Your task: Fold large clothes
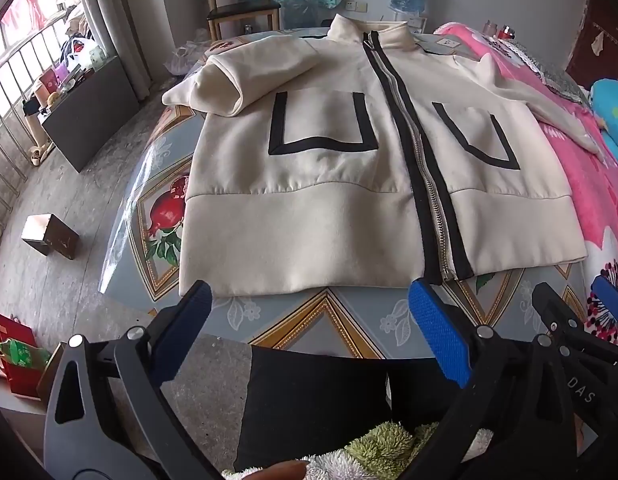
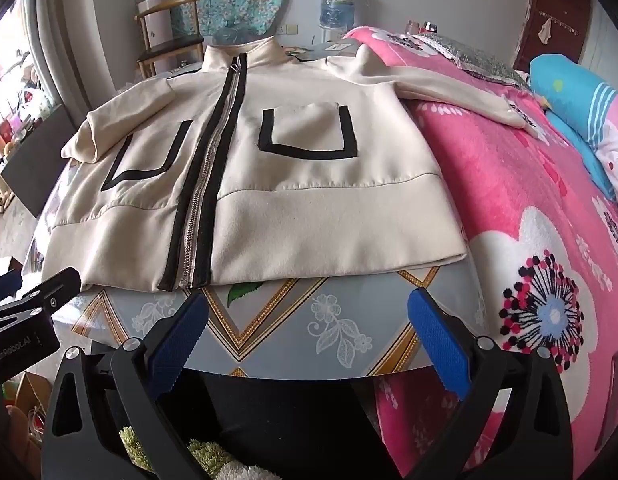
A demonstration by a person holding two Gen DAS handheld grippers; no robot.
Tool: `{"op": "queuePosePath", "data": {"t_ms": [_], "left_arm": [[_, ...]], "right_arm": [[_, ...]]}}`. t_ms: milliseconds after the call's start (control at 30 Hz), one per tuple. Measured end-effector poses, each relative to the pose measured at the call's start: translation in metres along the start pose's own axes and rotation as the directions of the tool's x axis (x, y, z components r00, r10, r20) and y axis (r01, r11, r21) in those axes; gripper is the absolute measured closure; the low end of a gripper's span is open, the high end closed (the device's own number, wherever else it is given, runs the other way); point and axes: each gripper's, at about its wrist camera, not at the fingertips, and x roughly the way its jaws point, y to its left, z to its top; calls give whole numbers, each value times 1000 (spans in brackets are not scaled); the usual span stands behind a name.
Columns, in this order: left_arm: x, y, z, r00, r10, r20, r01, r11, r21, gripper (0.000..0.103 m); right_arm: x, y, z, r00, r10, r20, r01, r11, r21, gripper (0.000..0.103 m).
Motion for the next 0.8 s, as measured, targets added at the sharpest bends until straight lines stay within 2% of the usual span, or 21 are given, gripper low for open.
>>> {"op": "queuePosePath", "data": {"t_ms": [800], "left_arm": [[1, 0, 0, 1000, 0, -4, 0, 1000, 1, 8]], "right_arm": [[-1, -3, 1, 1000, -2, 3, 2, 1000, 1, 6]]}}
